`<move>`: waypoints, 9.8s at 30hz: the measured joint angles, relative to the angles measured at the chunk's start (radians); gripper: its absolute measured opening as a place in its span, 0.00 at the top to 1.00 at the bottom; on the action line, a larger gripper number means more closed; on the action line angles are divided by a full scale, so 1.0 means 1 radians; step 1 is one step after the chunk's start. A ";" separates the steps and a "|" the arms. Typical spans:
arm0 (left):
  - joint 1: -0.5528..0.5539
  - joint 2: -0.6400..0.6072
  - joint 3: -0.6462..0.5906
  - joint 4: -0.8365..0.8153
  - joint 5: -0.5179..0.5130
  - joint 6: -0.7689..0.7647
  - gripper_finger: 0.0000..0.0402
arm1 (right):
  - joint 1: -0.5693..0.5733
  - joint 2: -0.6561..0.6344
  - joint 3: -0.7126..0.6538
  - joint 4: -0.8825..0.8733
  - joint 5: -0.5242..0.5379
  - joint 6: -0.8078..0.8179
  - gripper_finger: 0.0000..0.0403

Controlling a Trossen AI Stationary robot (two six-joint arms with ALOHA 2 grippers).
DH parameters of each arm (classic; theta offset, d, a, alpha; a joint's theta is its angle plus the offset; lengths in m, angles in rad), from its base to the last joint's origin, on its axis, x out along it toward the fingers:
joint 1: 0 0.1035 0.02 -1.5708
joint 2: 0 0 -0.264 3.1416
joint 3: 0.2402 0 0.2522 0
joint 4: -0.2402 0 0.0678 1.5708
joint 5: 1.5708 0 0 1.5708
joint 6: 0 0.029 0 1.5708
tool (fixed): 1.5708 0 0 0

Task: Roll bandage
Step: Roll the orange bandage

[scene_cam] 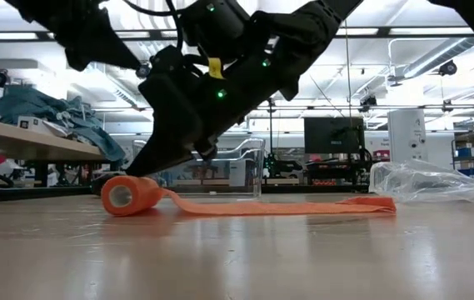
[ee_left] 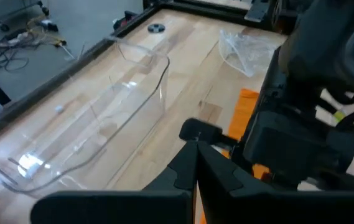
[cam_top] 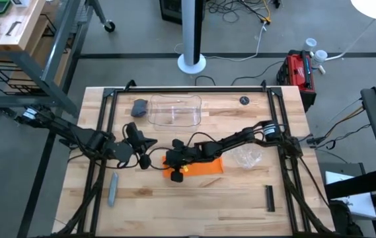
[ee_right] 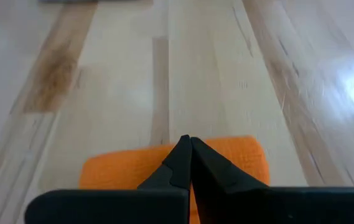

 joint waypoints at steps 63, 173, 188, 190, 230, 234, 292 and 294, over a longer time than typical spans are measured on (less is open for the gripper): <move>0.000 0.210 -0.136 0.100 0.244 -0.128 1.00 | 0.023 -0.058 -0.001 -0.294 0.009 0.082 1.00; 0.000 0.311 -0.137 0.178 0.263 -0.136 1.00 | 0.036 -0.128 -0.013 -0.469 0.033 0.124 1.00; 0.000 0.312 -0.137 0.177 0.263 -0.149 1.00 | 0.043 -0.131 -0.022 -0.577 0.033 0.139 1.00; 0.000 0.311 -0.137 0.178 0.263 -0.155 1.00 | 0.044 -0.129 -0.039 -0.580 0.033 0.139 1.00; 0.008 0.311 -0.138 0.178 0.260 -0.136 1.00 | 0.042 -0.316 -0.367 -0.172 0.086 0.200 1.00; 0.008 0.311 -0.138 0.177 0.260 -0.136 1.00 | 0.043 -0.322 -0.368 -0.198 0.086 0.200 1.00; 0.011 0.311 -0.136 0.209 0.259 -0.129 1.00 | 0.062 -0.688 -0.744 -0.087 0.156 0.327 1.00; 0.014 0.311 -0.136 0.256 0.237 -0.109 1.00 | 0.062 -0.688 -0.744 -0.089 0.157 0.330 1.00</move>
